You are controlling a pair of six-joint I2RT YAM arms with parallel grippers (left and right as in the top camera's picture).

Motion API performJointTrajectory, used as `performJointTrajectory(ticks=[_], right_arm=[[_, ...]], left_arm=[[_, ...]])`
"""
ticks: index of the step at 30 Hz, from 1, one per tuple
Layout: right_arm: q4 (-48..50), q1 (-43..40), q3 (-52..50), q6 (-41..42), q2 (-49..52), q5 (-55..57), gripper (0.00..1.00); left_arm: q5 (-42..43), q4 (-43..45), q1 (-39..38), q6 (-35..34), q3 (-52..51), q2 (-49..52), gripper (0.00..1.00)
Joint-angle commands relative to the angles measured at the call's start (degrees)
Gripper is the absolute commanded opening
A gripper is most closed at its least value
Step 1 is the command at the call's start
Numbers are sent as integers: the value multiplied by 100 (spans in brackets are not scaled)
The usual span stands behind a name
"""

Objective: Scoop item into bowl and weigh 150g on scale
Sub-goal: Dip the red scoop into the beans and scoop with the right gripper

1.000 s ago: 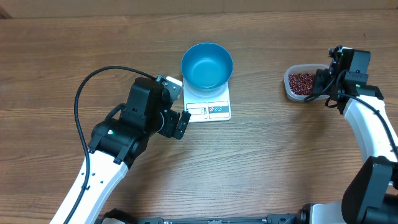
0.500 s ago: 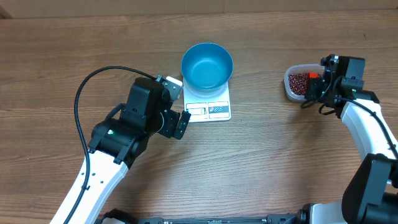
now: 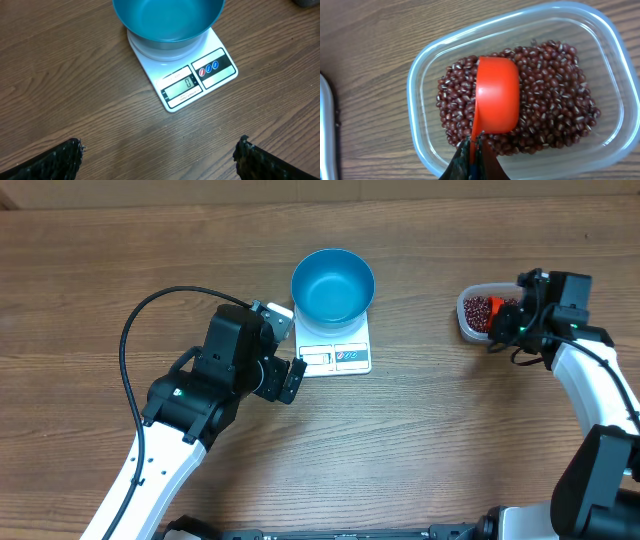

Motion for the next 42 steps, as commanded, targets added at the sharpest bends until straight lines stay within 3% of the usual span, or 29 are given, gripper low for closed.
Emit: performJointTrajectory(ticks=[1,12,30,42], right_arm=[[-22,-306,-87,170,101,-645,4],[-227,-863,-87,140,721,-1519,4],[-203,-916,-87,-9,743,-2586,4],[-308,-1449,-87,-52,787,-3112,4]], left_arm=[[-81,17,-15,-52,-39,33,100],[-81,17,-15,-52,-39,33,100],[-81,17,-15,-52,-39,33,100],[-81,17,-15,-52,-39,33,100]])
